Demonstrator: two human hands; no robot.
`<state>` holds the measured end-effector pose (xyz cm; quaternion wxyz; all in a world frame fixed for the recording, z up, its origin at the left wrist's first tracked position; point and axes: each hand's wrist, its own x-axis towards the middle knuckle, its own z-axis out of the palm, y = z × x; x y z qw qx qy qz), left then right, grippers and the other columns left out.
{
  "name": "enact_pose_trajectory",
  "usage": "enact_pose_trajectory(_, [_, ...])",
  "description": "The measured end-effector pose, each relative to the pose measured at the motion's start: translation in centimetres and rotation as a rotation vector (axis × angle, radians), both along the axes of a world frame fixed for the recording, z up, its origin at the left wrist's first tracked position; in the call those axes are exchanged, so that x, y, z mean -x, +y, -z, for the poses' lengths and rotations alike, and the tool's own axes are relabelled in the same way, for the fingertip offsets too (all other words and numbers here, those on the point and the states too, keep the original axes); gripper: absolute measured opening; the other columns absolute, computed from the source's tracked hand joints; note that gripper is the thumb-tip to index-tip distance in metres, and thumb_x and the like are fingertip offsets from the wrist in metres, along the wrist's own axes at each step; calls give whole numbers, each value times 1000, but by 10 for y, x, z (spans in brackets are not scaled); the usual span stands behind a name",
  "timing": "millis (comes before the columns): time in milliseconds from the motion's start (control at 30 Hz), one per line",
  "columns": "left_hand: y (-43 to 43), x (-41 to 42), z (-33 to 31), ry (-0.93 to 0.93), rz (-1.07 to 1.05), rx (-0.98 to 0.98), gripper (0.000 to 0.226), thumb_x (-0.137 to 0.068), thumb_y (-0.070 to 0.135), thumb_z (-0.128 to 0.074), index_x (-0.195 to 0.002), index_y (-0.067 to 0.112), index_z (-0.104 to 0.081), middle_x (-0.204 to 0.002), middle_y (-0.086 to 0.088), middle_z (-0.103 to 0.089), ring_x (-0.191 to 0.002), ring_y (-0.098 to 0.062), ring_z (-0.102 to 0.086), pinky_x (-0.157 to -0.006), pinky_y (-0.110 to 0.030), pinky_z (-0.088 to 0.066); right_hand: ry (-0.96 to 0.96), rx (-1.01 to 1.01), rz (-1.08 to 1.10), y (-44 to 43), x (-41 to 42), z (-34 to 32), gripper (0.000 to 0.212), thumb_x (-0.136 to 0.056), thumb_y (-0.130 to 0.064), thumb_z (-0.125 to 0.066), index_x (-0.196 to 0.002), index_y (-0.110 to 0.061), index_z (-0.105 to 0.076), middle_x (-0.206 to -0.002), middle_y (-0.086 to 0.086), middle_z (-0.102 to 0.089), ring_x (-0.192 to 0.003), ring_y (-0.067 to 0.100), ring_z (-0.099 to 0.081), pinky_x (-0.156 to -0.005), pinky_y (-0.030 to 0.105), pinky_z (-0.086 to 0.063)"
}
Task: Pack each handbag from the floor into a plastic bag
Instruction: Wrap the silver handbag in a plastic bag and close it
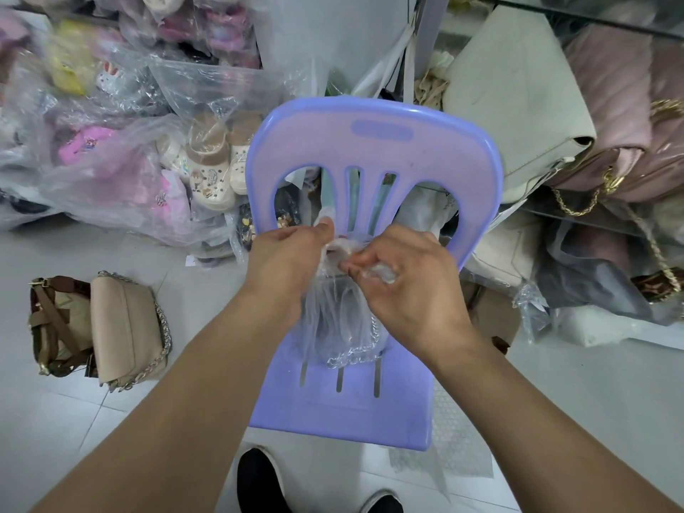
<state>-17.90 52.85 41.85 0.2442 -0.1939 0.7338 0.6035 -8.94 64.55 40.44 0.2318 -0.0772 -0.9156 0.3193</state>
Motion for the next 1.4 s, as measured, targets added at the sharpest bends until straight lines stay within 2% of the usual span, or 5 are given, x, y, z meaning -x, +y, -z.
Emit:
enact_pose_trajectory(500, [19,13,32,372,-265,193,29,-94,38,-63,-73,19,-60,-71,10,-67,-79,-19,-68,-77,-30,-53,-160,199,-78,5,-4,-4,9,-85,-18,-83,-77,-20,-78,-77,-9,-70,-73,9,-66,-71,32,-55])
enact_pose_trajectory(633, [9,0,36,602,123,558,22,-97,42,-53,-85,23,-56,-105,2,-60,-122,-28,-44,-106,-40,-33,-358,546,127,19,-18,-11,13,-88,-31,-79,-77,-28,-74,-74,-16,-70,-72,1,-65,-68,15,-47])
enact_pose_trajectory(833, [3,-7,19,377,134,261,40,-95,51,-49,-74,17,-46,-69,5,-50,-81,-25,-55,-84,-41,-46,-1006,985,206,15,-24,-15,78,-85,-79,-52,-146,-31,-46,-120,2,-65,-89,26,-76,-67,44,-65])
enact_pose_trajectory(1000, [6,-13,1,246,124,135,59,-97,60,-35,-50,26,-49,-56,8,-51,-69,-24,-49,-75,-42,-43,-855,1579,351,11,0,-32,68,-76,-78,-67,-124,-31,-59,-129,22,-57,-99,52,-68,-78,65,-59])
enact_pose_trajectory(1400, [10,-56,17,21,479,-244,65,-107,41,-29,-61,14,-65,-79,-12,-76,-75,-26,-72,-88,-36,-54,-641,840,591,29,-15,-10,85,-56,-46,-95,-125,-19,-54,-105,1,-73,-87,20,-74,-76,34,-61])
